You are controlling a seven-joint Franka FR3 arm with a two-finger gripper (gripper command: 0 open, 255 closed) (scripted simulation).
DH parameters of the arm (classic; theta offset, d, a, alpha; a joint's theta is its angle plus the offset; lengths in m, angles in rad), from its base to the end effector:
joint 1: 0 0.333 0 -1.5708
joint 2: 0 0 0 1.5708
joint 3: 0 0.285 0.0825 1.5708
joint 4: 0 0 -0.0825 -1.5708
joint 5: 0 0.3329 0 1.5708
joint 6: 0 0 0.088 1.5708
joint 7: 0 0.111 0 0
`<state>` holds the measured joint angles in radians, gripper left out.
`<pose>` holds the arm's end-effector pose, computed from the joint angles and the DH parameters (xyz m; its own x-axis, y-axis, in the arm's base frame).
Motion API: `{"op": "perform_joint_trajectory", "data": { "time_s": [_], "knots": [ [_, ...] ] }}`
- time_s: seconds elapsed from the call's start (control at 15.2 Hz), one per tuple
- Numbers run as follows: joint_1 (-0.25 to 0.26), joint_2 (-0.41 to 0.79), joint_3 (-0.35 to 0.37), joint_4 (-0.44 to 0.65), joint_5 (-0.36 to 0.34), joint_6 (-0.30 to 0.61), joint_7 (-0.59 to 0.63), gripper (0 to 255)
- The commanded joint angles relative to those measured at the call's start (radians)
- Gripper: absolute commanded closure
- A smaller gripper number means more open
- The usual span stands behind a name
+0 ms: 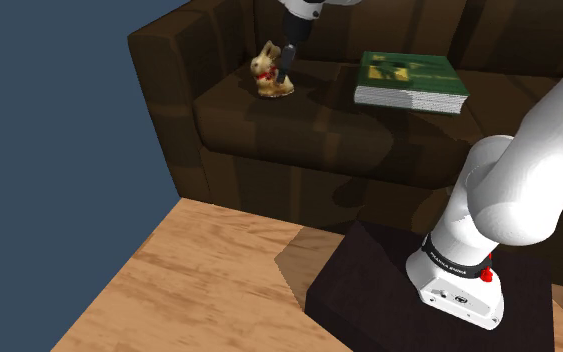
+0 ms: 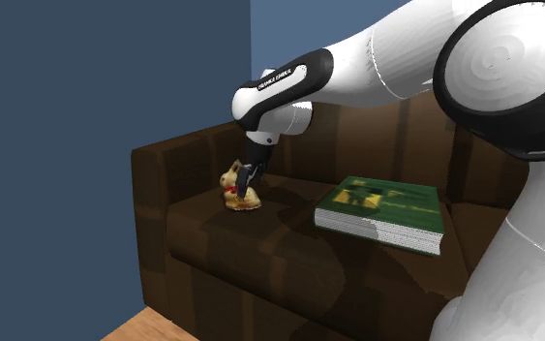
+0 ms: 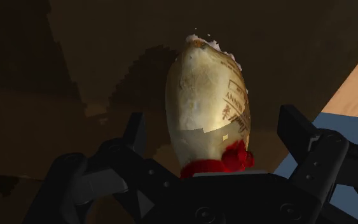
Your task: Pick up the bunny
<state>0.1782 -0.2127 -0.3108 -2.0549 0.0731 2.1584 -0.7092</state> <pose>0.4784 -0.0706 0.5362 0.8060 0.5025 0.3128 0.5011 -0.8606 0.0913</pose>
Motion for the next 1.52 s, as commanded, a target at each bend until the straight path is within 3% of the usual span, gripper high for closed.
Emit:
{"op": "perform_joint_trajectory", "data": {
  "time_s": [0.0, 0.13, 0.2, 0.79, 1.45],
  "knots": [
    [0.0, 0.006, -0.003, -0.03, 0.005, 0.036, -0.008, 0],
    [0.0, 0.006, -0.003, -0.03, 0.005, 0.036, -0.008, 0],
    [0.0, 0.008, -0.003, -0.026, 0.005, 0.034, -0.008, 255],
    [0.0, 0.006, -0.003, -0.03, 0.005, 0.036, -0.008, 255],
    [0.0, 0.0, 0.002, 0.098, -0.005, -0.097, 0.01, 255]
  ]
}}
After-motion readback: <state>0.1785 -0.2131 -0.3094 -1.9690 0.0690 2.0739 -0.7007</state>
